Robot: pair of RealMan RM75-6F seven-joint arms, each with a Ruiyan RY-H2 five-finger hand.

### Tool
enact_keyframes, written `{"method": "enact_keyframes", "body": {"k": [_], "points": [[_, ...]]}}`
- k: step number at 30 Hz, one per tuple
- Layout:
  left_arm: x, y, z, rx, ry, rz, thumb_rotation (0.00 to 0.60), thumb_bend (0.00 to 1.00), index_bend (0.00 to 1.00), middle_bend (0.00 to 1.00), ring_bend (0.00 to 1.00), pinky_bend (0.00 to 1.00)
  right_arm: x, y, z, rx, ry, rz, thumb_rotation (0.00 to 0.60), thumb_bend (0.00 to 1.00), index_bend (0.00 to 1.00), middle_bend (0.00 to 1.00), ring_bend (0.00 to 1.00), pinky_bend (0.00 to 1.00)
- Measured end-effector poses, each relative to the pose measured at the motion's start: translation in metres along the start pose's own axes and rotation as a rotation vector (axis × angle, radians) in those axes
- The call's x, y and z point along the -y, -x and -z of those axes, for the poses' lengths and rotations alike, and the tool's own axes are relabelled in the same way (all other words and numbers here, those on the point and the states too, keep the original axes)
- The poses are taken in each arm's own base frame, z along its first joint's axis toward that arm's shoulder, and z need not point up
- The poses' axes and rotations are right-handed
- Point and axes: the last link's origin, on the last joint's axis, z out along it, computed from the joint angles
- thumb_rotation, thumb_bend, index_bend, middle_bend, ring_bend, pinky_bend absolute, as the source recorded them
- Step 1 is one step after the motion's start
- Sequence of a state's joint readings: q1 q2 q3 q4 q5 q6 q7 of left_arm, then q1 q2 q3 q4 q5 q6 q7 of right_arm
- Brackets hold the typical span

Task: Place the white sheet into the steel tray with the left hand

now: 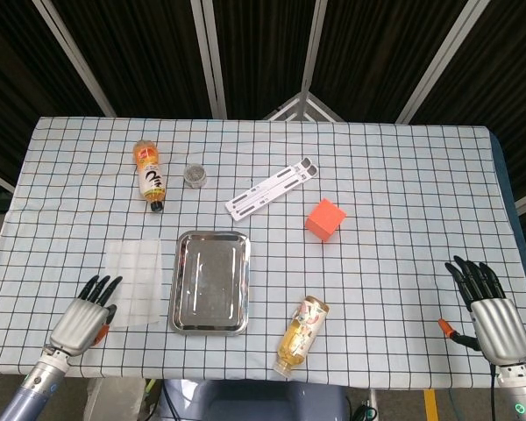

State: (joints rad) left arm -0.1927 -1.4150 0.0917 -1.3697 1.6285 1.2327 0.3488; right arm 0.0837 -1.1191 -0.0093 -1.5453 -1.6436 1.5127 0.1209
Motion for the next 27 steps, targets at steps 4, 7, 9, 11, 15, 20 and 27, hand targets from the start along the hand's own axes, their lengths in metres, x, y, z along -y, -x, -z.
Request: {"method": "enact_keyframes", "body": {"k": [4,7,9,11,15,20,27], "points": [[0.001,-0.001,0.0,-0.001,-0.002,0.0,0.6,0.48,0.6,0.0,0.0,0.0,0.0,0.0,0.0,0.001,0.001,-0.001,0.6,0.29,0.0,0.0,0.0,0.0],[0.001,-0.002,-0.001,-0.005,-0.006,0.004,0.6,0.5,0.61,0.0,0.0,0.0,0.0,0.0,0.0,0.001,0.001,-0.002,0.6,0.29,0.0,0.0,0.0,0.0],[0.002,-0.004,-0.001,-0.011,-0.007,0.006,0.6,0.5,0.61,0.0,0.0,0.0,0.0,0.0,0.0,0.002,0.001,-0.003,0.6,0.29,0.0,0.0,0.0,0.0],[0.002,-0.006,-0.002,-0.019,-0.008,0.008,0.6,0.51,0.61,0.0,0.0,0.0,0.0,0.0,0.0,0.001,0.001,-0.003,0.6,0.29,0.0,0.0,0.0,0.0],[0.003,-0.019,-0.006,-0.075,-0.011,0.017,0.6,0.51,0.61,0.0,0.0,0.0,0.0,0.0,0.0,0.0,0.002,-0.004,0.6,0.29,0.0,0.0,0.0,0.0],[0.004,-0.06,-0.022,-0.21,-0.018,0.058,0.6,0.51,0.61,0.01,0.0,0.0,0.0,0.0,0.0,0.001,-0.001,-0.001,0.6,0.29,0.0,0.0,0.0,0.0],[-0.004,-0.136,-0.054,-0.406,0.001,0.097,0.6,0.51,0.61,0.01,0.0,0.0,0.0,0.0,0.0,-0.001,0.0,0.0,0.6,0.29,0.0,0.0,0.0,0.0]]}}
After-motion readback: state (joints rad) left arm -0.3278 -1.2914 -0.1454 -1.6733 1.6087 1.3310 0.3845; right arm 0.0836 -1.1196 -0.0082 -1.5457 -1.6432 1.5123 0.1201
